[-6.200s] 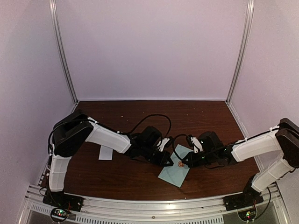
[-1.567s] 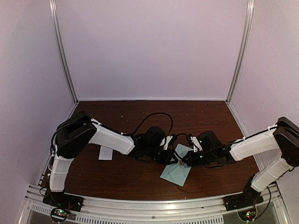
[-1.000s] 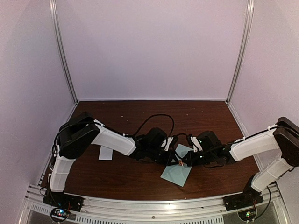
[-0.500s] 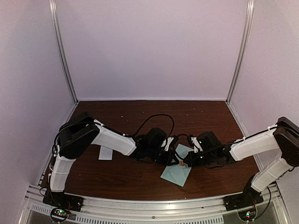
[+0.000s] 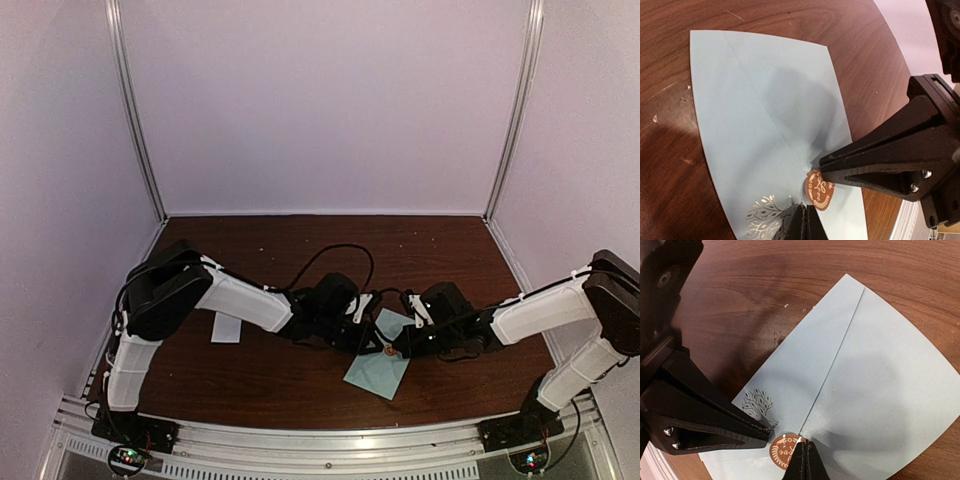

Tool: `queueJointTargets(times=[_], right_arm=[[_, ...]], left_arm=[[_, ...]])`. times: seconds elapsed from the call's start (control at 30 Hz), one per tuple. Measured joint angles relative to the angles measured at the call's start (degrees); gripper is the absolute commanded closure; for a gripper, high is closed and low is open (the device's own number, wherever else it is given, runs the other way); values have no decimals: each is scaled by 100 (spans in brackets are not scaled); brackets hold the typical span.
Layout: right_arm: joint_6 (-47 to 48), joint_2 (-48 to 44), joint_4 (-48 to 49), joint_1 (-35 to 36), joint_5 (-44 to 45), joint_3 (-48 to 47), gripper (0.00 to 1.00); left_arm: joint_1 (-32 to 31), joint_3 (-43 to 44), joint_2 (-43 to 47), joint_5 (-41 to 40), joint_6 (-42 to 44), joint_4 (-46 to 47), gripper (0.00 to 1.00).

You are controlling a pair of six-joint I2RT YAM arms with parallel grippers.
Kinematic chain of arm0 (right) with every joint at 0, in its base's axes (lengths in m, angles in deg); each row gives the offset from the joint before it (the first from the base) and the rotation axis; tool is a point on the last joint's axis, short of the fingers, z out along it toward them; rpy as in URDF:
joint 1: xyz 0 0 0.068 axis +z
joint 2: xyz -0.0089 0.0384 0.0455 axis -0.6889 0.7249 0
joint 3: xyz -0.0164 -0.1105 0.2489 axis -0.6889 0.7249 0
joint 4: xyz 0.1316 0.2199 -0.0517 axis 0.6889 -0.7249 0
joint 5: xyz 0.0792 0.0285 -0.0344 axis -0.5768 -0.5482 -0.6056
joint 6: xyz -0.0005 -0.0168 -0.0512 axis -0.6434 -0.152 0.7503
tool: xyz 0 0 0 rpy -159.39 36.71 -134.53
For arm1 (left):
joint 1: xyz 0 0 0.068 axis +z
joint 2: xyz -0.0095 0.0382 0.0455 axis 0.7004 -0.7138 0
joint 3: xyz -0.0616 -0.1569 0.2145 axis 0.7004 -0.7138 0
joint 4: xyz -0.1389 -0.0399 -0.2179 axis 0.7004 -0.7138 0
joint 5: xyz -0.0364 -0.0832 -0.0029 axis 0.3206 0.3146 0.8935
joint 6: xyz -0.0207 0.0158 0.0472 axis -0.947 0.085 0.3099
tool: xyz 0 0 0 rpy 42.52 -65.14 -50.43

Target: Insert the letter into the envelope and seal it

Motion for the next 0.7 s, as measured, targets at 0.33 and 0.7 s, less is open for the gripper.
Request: queueJointTargets(times=[0.33,0.7], right_arm=[[46,61,-46,0,42,-70,94],[201,107,-175,90,286,-170,90]], left_arm=[[0,7,-2,2,9,-11,100],[0,17,-4,4,11,-22,100]])
